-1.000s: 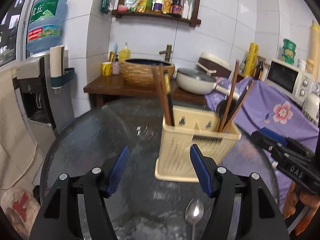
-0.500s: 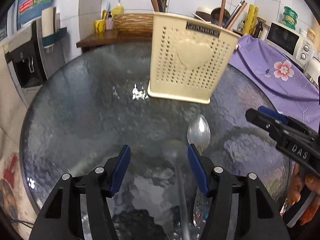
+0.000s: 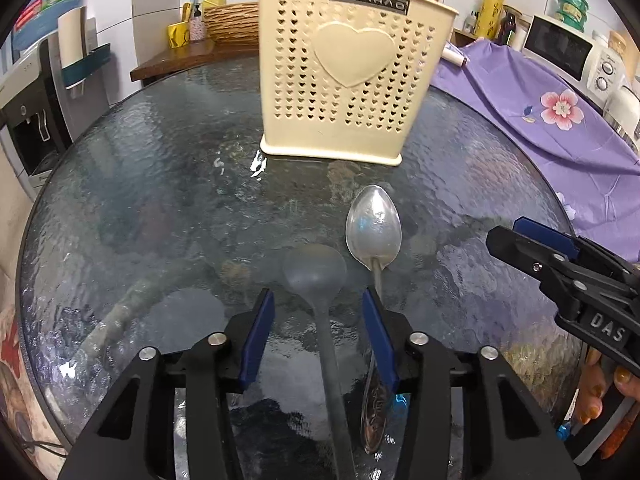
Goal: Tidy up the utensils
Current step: 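Lower the left tool onto the grey plastic spoon and close on its handle, then grasp the metal spoon handle with the right tool while the left tool holds the grey spoon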
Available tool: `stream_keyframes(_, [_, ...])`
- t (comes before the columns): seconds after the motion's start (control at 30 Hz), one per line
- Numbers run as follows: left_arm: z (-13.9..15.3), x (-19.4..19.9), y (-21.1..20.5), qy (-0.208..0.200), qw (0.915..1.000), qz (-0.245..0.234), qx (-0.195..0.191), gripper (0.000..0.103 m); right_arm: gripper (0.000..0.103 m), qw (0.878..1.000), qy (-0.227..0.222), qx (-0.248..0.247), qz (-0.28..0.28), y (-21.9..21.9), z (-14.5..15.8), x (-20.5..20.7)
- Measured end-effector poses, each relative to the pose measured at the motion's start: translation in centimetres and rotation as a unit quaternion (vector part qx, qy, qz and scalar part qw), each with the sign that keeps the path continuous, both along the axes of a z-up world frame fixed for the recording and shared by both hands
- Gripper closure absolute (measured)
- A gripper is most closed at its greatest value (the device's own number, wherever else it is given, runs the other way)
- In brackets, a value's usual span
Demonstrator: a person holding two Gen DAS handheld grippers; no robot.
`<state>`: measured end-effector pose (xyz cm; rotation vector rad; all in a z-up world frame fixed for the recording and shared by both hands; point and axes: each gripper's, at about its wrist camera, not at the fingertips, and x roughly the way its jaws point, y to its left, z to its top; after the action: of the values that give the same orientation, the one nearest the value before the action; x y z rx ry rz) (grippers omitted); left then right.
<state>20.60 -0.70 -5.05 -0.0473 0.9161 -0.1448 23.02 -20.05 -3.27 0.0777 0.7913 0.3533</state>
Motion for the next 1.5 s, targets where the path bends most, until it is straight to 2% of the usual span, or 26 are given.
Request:
stream_keyframes(0.33, [0.0, 1.3, -0.4, 0.003, 1.0000, 0.001, 0.001, 0.070, 0.046, 1.000, 0.004, 0.004, 0.002, 0.0, 0.0, 0.1])
stream_keyframes(0.7, [0.1, 1.8, 0.4, 0.001, 0.9999, 0.007, -0.011, 0.072, 0.046, 1.000, 0.012, -0.004, 0.011, 1.3, -0.2, 0.3])
stream_keyframes(1.17, [0.0, 0.6, 6.1, -0.004, 0.9979, 0.064, -0.014, 0.072, 0.044, 0.997, 0.049, -0.047, 0.037, 8.6, -1.1, 1.6])
stream_keyframes(1.5, [-0.1, 0.3, 7.6, -0.011, 0.9970, 0.071, -0.028, 0.073, 0.044, 0.995, 0.055, -0.081, 0.007, 12.3, -2.0, 3.2])
